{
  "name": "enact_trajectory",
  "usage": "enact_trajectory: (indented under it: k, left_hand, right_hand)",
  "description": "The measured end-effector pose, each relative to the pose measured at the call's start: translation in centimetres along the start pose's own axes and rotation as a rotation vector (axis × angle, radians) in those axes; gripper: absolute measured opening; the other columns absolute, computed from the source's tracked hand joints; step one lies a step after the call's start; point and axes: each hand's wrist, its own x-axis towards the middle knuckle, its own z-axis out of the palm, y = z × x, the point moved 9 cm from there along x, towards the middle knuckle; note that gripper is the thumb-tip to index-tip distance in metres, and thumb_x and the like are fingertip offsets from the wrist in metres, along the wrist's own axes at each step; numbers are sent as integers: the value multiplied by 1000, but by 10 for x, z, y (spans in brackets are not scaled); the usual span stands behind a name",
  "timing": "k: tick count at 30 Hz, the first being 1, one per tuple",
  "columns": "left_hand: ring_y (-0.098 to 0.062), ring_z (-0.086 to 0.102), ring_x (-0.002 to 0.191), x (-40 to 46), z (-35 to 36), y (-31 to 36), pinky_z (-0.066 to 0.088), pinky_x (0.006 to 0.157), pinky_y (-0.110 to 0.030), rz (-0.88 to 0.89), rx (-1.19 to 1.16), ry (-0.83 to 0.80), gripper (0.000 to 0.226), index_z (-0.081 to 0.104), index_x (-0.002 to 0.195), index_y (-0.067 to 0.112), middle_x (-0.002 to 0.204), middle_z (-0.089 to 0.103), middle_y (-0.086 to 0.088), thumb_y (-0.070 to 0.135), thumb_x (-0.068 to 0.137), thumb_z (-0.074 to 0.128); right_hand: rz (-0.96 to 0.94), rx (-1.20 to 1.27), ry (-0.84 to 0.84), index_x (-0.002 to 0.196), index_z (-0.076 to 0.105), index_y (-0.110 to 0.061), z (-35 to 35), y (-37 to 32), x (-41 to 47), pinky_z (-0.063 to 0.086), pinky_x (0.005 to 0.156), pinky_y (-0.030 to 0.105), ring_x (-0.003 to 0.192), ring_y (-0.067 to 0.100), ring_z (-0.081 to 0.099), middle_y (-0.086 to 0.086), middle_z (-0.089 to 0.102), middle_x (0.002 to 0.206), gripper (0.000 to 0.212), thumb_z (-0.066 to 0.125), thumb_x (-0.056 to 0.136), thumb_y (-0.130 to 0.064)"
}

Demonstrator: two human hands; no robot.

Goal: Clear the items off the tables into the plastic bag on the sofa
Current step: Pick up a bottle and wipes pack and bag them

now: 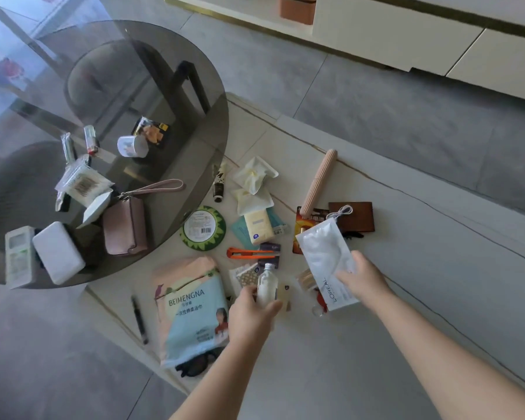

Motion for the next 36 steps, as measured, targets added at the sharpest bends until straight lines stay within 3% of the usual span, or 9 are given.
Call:
enact_trajectory:
  k: [5,7,9,15,18,22,26,29,36]
  left_hand:
    - [-25,49,112,6,22,-11,42,99,-33,10,51,0,53,60,119,22,116,50,-6,46,73,72]
    - [-26,47,115,10,30,-15,42,101,-34,-1,28,-17,57,59,121,23,121,43,-6,47,72,73]
    - [-26,50,111,13,34,-17,45,98,-35,0,22,-2,56,58,121,24,121,41,-5,46,72,74]
    - [-20,51,92,18,36,-18,48,87,-32,7,-38,73,45,53,109,19,125,29,-3,37,74,75]
    - [-21,52,91,20,36,-15,49,87,-34,-4,-61,64,45,51,110,18,124,26,-2,35,75,75]
    - [-18,51,89,19,35,-14,51,81,-33,-23,-124,48,47,49,108,24,117,25,2,39,73,76]
    - [-21,53,92,21,33,-18,54,84,-39,-48,-186,41,52,51,112,25,112,36,-1,40,70,78]
    - [-22,58,98,22,32,-20,53,85,-40,-41,-204,39,52,53,113,24,109,54,-1,39,70,78]
    - [-15,62,85,17,31,-23,50,58,-26,-94,-320,15,46,52,105,28,93,59,8,36,69,78]
  right_hand:
    - [-65,-144,10,77,46,-10,23,-11,8,34,67,29,91,25,50,15,55,101,23,60,87,-25]
    - [-56,-147,10,92,56,-7,35,-9,12,36,77,28,101,27,51,17,50,117,22,62,87,-27]
    - [-35,-111,40,112,56,-6,45,-5,14,39,80,28,105,29,52,15,49,121,35,64,86,-28]
    - [36,-37,191,120,43,-12,51,1,16,53,83,44,107,32,56,12,55,123,48,69,83,-27]
    - [78,-24,146,132,41,-11,53,0,22,51,89,43,112,33,56,12,55,128,58,68,84,-29]
    - [78,-66,86,130,40,-12,57,-2,24,55,81,43,102,30,61,10,59,122,52,62,88,-33]
    - [65,-79,67,144,26,-16,59,-4,26,50,92,44,118,33,53,12,47,138,67,60,89,-34]
    - [95,-53,27,142,34,-21,61,-4,29,50,93,41,119,32,50,13,47,135,64,65,86,-31]
    - [123,16,71,131,40,-23,65,4,24,54,85,45,109,33,53,12,44,128,57,69,82,-23]
